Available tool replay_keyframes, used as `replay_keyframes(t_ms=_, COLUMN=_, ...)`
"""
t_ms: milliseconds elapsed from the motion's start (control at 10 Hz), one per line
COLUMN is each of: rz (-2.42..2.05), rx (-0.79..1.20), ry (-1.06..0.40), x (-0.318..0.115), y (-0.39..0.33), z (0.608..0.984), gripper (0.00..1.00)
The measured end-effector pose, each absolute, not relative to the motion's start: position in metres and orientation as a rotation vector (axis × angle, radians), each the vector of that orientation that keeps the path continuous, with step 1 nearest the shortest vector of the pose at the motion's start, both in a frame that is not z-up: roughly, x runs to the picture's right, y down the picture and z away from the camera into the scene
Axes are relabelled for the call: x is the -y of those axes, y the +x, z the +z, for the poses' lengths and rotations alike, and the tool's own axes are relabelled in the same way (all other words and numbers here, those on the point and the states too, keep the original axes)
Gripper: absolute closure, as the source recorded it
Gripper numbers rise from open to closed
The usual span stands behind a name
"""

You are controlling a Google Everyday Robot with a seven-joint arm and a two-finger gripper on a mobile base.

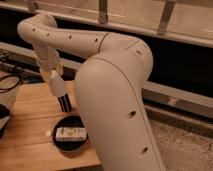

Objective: Place the ceramic cup over the eraser

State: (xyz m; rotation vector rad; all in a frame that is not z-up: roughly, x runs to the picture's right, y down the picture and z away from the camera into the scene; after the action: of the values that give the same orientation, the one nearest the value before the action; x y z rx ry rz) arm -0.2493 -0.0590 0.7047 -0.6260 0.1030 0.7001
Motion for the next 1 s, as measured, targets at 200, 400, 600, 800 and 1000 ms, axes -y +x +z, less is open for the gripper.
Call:
replay_keyframes(t_ms=200, rz=0.713, rx=-0.122, ry=-0.629, x=0.057, y=-0.239, z=0.713, gripper=1.00)
replay_keyframes(t_ms=400, rz=0.709, rx=-0.129, ry=-0.637, x=0.053, y=-0.239, z=0.719, gripper=1.00)
replay_keyframes(t_ms=600, rz=0.710, rx=-0.139, ry=-0.647, x=0.050, y=-0.234, z=0.726, gripper=1.00)
replay_keyframes(t_ms=800, rz=0.709, rx=-0.147, ry=-0.664, x=0.044, y=-0.233, z=0.732, gripper=1.00)
replay_keyframes(t_ms=1000, rz=0.710, rx=-0.148, ry=-0.677, x=0.041, y=-0.233, z=0.736, gripper=1.00)
